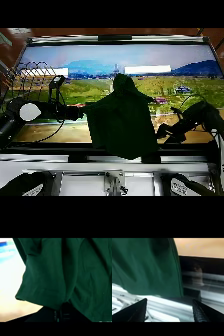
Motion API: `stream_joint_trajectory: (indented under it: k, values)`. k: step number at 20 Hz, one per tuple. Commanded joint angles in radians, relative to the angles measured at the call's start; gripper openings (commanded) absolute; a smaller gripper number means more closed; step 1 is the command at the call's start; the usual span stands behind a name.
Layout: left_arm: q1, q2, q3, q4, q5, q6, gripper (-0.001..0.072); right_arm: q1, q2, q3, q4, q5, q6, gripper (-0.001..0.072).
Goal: Fold the shirts.
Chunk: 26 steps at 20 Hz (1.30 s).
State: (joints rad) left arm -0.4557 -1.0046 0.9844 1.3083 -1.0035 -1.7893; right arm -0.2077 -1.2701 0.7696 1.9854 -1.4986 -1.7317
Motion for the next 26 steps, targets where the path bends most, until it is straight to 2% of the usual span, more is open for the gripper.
stream_joint_trajectory:
  k: [1,5,6,7,8,9,13,16,18,21,22,23,24,26]
  values:
    - [0.0,0.001,0.001,0.0,0.002,0.009,0.0036,0.05,-0.015,-0.086,0.056,0.119,-0.008,0.066]
    - [0.0,0.001,0.001,0.0,0.002,0.031,0.0036,0.127,-0.095,-0.086,0.047,0.169,0.004,0.0659]
    - [0.0,0.001,0.001,0.0,0.002,0.031,0.0036,0.137,-0.11,-0.086,0.049,0.18,0.005,0.0596]
    - [0.0,0.001,0.001,0.001,0.002,0.031,0.0036,0.145,-0.113,-0.085,0.051,0.196,0.005,0.0427]
    - [0.0,0.001,0.001,0.0,0.001,0.04,0.0036,0.148,-0.109,-0.076,0.053,0.208,0.003,0.0187]
    - [0.0,0.003,0.003,0.001,-0.001,0.065,0.0036,0.148,-0.108,-0.045,0.043,0.209,0.0,0.0072]
    - [0.045,0.024,0.071,0.002,-0.034,0.16,0.0036,0.124,-0.108,0.285,-0.109,0.227,0.017,0.0067]
    - [0.118,0.029,0.143,0.0,-0.154,0.162,0.0036,0.063,-0.109,0.606,-0.163,0.392,0.113,0.0066]
    - [0.132,0.027,0.143,0.0,-0.216,0.152,0.0036,0.032,-0.109,0.734,-0.162,0.499,0.175,0.0067]
    - [0.119,0.023,0.099,-0.07,-0.219,0.143,0.0036,0.022,-0.126,0.768,-0.175,0.48,0.202,0.0068]
    - [0.115,0.023,0.077,-0.092,-0.211,0.142,0.0036,0.022,-0.144,0.768,-0.183,0.439,0.201,0.0167]
    - [0.109,0.023,0.058,-0.121,-0.208,0.13,0.0036,0.022,-0.166,0.768,-0.171,0.377,0.198,0.0557]
    - [0.105,0.023,0.047,-0.143,-0.202,0.115,0.0036,0.022,-0.18,0.768,-0.148,0.293,0.176,0.0661]
    - [0.091,0.025,0.047,-0.168,-0.187,0.117,0.0036,0.022,-0.181,0.768,-0.13,0.098,0.087,0.0662]
